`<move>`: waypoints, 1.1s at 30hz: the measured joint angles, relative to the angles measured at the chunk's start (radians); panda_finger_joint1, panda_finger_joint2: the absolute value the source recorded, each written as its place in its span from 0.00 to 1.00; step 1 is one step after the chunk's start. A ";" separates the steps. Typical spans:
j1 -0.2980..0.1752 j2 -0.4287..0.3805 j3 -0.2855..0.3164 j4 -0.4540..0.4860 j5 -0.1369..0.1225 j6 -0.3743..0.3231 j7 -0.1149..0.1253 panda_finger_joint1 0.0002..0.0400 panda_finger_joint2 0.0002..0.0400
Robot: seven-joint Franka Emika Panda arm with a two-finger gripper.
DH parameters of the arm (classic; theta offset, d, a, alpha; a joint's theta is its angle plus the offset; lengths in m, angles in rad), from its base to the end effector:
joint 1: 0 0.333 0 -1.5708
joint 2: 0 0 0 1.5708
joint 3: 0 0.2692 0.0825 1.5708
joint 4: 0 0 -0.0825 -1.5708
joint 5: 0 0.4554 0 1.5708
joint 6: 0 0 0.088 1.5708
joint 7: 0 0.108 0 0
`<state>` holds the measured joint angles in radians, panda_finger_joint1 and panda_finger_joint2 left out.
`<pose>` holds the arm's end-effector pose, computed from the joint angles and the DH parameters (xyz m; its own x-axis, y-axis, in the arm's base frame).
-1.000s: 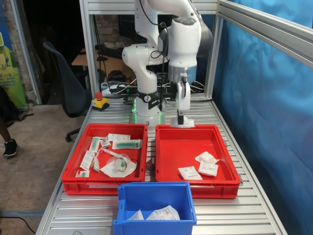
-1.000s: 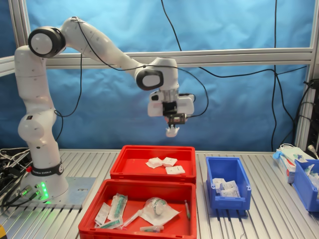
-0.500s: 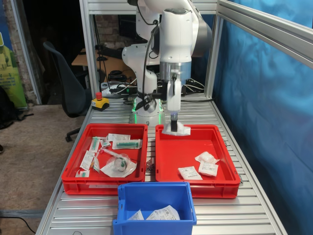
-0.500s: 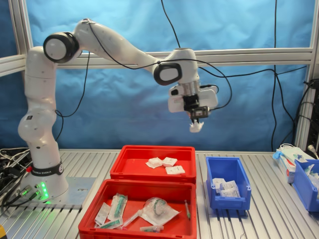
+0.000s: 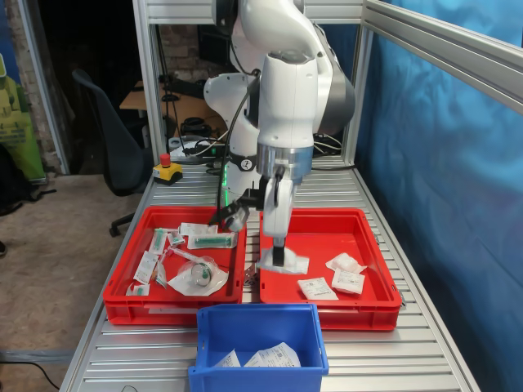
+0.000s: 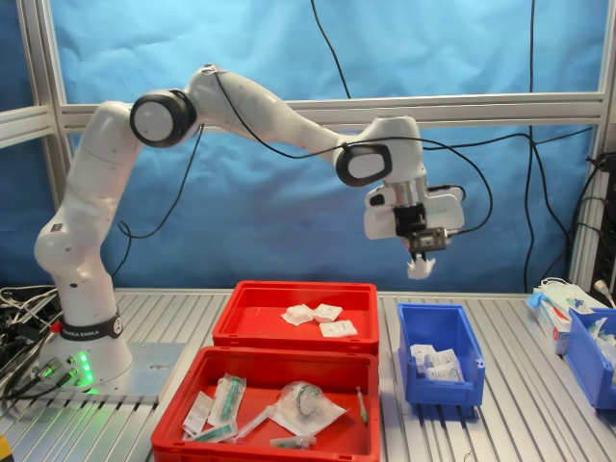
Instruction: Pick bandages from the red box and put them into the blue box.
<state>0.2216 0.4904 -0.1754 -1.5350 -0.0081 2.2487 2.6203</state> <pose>0.7531 0.0493 0.3248 -0.8064 -0.5715 -0.1518 -0.5435 0.8175 -0.1904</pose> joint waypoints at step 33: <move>-0.050 0.197 -0.026 0.242 0.003 -0.001 0.000 0.13 0.13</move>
<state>0.1716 0.6870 -0.2019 -1.2934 -0.0053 2.2474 2.6203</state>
